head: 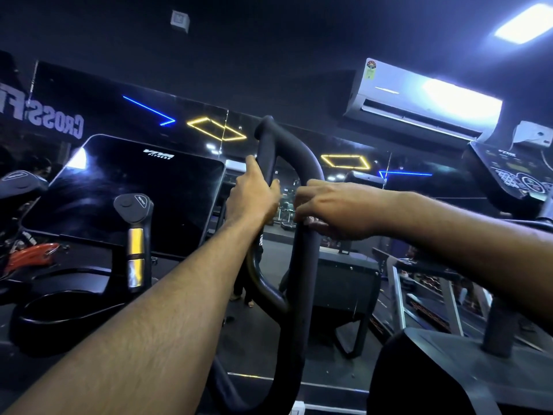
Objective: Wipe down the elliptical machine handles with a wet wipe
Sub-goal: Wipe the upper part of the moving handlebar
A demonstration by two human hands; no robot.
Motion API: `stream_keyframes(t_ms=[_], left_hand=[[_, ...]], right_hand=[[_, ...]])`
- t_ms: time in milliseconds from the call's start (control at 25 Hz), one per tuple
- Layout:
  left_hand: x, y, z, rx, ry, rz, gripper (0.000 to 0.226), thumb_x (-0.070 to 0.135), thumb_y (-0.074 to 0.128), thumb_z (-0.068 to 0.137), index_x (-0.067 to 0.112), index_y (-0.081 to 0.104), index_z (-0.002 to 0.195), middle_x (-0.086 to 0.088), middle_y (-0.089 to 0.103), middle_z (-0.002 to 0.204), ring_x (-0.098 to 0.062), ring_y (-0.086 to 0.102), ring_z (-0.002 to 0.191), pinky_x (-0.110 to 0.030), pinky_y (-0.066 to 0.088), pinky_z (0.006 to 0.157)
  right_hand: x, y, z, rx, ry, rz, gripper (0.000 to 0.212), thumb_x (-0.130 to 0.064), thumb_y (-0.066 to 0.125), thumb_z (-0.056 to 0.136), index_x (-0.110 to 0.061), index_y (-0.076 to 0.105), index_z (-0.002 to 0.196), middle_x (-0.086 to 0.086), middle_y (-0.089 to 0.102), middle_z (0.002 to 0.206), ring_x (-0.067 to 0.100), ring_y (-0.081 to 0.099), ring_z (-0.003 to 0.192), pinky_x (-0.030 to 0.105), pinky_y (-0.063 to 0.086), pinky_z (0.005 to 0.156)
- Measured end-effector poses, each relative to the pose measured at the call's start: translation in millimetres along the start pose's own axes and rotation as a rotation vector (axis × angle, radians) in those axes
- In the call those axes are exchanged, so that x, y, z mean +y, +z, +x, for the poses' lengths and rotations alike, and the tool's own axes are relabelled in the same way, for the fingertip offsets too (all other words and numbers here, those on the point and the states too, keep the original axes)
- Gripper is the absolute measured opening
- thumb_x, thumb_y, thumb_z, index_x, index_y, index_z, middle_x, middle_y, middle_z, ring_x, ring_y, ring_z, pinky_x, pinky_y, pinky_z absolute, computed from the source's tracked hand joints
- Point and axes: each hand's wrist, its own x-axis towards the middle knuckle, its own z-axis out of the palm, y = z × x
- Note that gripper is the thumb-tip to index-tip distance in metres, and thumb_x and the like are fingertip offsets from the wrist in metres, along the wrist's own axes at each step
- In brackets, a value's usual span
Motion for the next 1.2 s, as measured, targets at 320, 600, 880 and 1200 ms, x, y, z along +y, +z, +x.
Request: stream_keyframes(t_ms=[320, 600, 880, 1200], left_hand=[[-1.1, -1.3, -2.4, -0.005, 0.008, -0.049, 0.041, 0.035, 0.058, 0.103, 0.02, 0.036, 0.134, 0.004, 0.057, 0.093, -0.013, 0.062, 0.071, -0.031, 0.047, 0.059], [-0.7, -1.1, -0.7, 0.001, 0.0, -0.048, 0.059, 0.045, 0.058, 0.103, 0.02, 0.031, 0.149, -0.008, 0.061, 0.115, -0.029, 0.062, 0.095, -0.038, 0.044, 0.076], [-1.7, -0.2, -0.5, 0.005, 0.008, -0.033, 0.053, 0.044, 0.057, 0.104, 0.018, 0.033, 0.144, -0.001, 0.053, 0.103, -0.025, 0.055, 0.087, -0.038, 0.043, 0.073], [0.3, -0.5, -1.7, 0.005, 0.008, -0.026, 0.052, 0.044, 0.056, 0.105, 0.016, 0.034, 0.144, -0.002, 0.056, 0.101, -0.021, 0.056, 0.078, -0.034, 0.041, 0.066]], right_hand=[[-6.0, -12.7, 17.7, 0.113, 0.2, -0.042, 0.012, -0.02, 0.058, 0.098, -0.018, 0.066, 0.106, -0.009, 0.045, 0.1, 0.009, 0.049, 0.088, 0.01, 0.026, 0.055], [-16.0, 5.7, 8.7, 0.119, 0.086, 0.005, 0.016, -0.017, 0.054, 0.099, -0.016, 0.064, 0.111, -0.002, 0.05, 0.108, 0.01, 0.048, 0.091, 0.017, 0.038, 0.061], [-29.7, 18.0, 5.5, 0.104, 0.175, -0.042, 0.018, -0.027, 0.047, 0.105, -0.013, 0.056, 0.112, 0.0, 0.057, 0.109, 0.02, 0.062, 0.094, 0.031, 0.045, 0.062], [-41.2, 27.5, -11.0, 0.16, 0.146, 0.002, 0.014, -0.009, 0.046, 0.1, -0.013, 0.056, 0.109, 0.002, 0.058, 0.104, 0.02, 0.057, 0.097, 0.03, 0.039, 0.06]])
